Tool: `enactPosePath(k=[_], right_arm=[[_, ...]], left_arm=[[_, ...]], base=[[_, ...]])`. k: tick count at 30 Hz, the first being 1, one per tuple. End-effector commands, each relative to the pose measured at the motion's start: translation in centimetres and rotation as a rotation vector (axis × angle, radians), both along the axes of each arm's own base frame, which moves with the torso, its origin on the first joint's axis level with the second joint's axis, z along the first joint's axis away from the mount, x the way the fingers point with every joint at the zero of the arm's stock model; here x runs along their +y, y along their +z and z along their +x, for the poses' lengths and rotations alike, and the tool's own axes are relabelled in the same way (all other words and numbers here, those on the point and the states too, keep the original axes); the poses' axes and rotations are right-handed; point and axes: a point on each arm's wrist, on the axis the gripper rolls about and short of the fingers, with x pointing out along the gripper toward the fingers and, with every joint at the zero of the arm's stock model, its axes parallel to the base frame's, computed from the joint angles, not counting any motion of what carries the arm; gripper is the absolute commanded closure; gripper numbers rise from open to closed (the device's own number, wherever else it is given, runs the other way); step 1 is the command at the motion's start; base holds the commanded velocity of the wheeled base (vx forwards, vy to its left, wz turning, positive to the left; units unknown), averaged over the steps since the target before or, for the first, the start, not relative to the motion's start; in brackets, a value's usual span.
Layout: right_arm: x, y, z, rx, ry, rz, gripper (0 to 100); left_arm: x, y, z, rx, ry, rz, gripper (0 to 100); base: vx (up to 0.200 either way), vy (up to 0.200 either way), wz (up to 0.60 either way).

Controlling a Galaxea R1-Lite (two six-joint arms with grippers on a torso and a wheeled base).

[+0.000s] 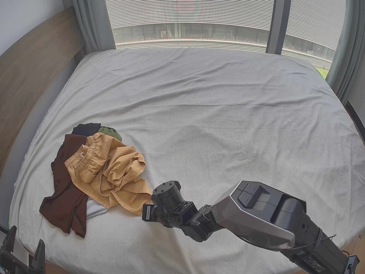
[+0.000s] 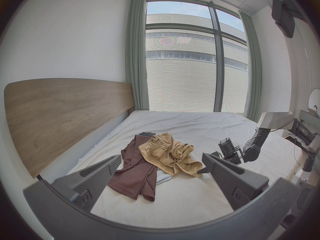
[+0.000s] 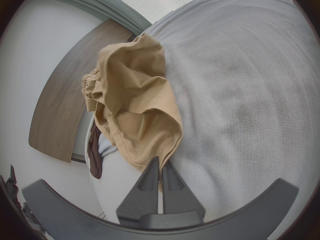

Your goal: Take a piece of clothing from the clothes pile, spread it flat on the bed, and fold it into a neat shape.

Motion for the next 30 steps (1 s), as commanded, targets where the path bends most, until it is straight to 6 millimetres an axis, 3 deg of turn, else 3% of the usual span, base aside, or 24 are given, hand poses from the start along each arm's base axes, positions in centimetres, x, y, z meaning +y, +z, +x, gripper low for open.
enactPosePath(k=[1, 7, 19, 30], right_arm=[[-0.8, 0.2, 0.2, 0.008, -0.018, -0.019, 100], [-1.7, 2.1, -0.3, 0.011, -0.030, -0.041, 100], [-5.2, 2.0, -2.2, 0.071, -0.052, -0.155, 100], [-7.2, 2.0, -3.2, 0.098, -0.049, -0.214, 100]], left_arm=[[0.0, -0.5, 0.0, 0.004, 0.001, 0.000, 0], [0.0, -0.5, 0.0, 0.004, 0.001, 0.000, 0], [0.0, -0.5, 0.0, 0.004, 0.001, 0.000, 0], [0.0, -0.5, 0.0, 0.004, 0.001, 0.000, 0]], base=[[0.000, 0.000, 0.00], [0.000, 0.000, 0.00], [0.000, 0.000, 0.00], [0.000, 0.000, 0.00]])
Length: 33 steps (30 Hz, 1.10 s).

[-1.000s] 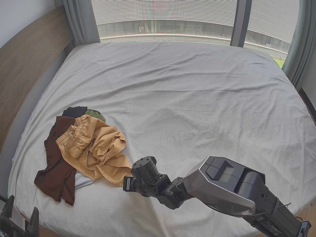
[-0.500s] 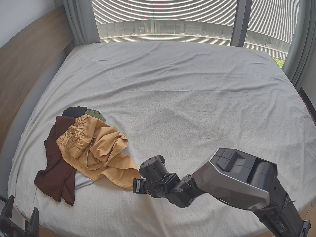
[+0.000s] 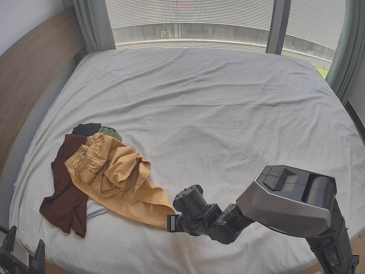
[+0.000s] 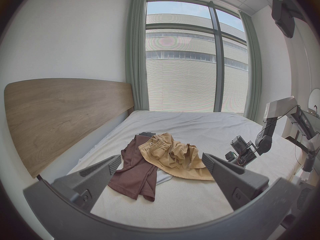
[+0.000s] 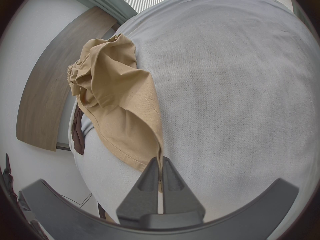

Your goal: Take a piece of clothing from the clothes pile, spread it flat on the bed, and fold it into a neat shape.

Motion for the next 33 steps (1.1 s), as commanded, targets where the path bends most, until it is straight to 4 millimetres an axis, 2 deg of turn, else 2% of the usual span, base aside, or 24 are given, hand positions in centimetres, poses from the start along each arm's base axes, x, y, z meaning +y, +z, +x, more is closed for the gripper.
enactPosePath(k=[1, 11, 22, 33], right_arm=[[-1.0, 0.5, -0.1, 0.003, -0.006, -0.015, 100], [-4.1, 0.7, 0.2, 0.020, -0.034, -0.068, 100], [-7.6, 1.9, 0.1, 0.020, -0.081, -0.113, 100], [-10.2, 1.9, 0.1, 0.016, -0.123, -0.118, 100]], left_arm=[[0.0, -0.5, 0.0, 0.004, -0.001, 0.001, 0], [0.0, -0.5, 0.0, 0.004, -0.002, 0.001, 0], [0.0, -0.5, 0.0, 0.004, -0.002, 0.002, 0], [0.0, -0.5, 0.0, 0.004, -0.001, 0.004, 0]], base=[[0.000, 0.000, 0.00], [0.000, 0.000, 0.00], [0.000, 0.000, 0.00], [0.000, 0.000, 0.00]])
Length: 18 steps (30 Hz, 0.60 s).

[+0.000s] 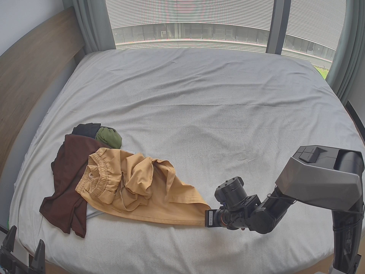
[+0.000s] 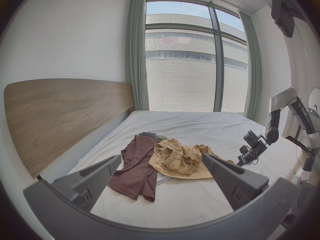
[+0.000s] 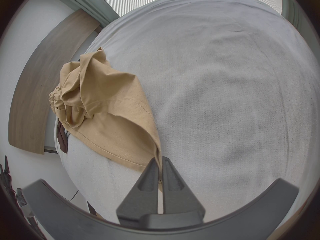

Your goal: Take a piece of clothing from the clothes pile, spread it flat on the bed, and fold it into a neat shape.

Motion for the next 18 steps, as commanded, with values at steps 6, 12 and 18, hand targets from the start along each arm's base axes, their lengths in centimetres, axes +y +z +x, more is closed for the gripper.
enactPosePath(k=[6, 12, 18], right_arm=[[-2.5, 0.3, -0.2, -0.001, -0.038, -0.011, 100], [-4.3, 0.8, -0.5, -0.006, -0.073, -0.004, 100], [-5.4, 0.7, -0.6, 0.000, -0.089, -0.013, 100]], left_arm=[[0.0, -0.5, 0.0, 0.004, 0.001, 0.000, 0], [0.0, -0.5, 0.0, 0.004, 0.001, 0.000, 0], [0.0, -0.5, 0.0, 0.004, 0.001, 0.002, 0]], base=[[0.000, 0.000, 0.00], [0.000, 0.000, 0.00], [0.000, 0.000, 0.00]])
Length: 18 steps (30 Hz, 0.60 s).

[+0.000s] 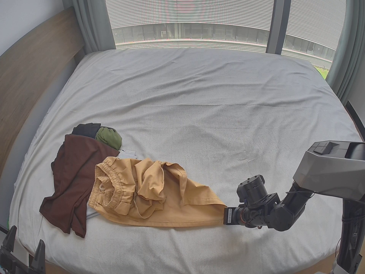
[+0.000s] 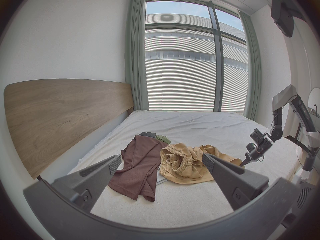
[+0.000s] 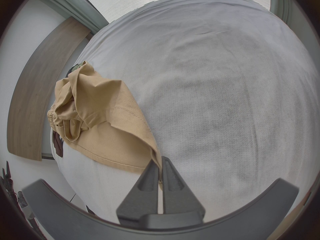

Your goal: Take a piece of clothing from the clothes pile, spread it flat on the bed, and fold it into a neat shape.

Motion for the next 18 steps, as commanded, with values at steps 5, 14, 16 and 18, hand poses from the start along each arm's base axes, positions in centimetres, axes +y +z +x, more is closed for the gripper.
enactPosePath(k=[5, 14, 16, 18], right_arm=[[-2.0, -0.1, -0.1, -0.005, -0.025, -0.015, 100], [-4.2, 0.1, -0.6, 0.021, -0.060, -0.004, 100], [-4.7, 0.0, -0.7, 0.031, -0.073, -0.008, 100], [-5.2, 0.0, -0.8, 0.026, -0.078, -0.011, 100]], left_arm=[[0.0, -0.5, 0.0, 0.004, 0.002, 0.000, 0], [0.0, -0.5, 0.0, 0.004, 0.000, 0.001, 0], [0.0, -0.5, 0.0, 0.004, 0.000, 0.001, 0], [0.0, -0.5, 0.0, 0.004, 0.000, 0.001, 0]], base=[[0.000, 0.000, 0.00], [0.000, 0.000, 0.00], [0.000, 0.000, 0.00], [0.000, 0.000, 0.00]])
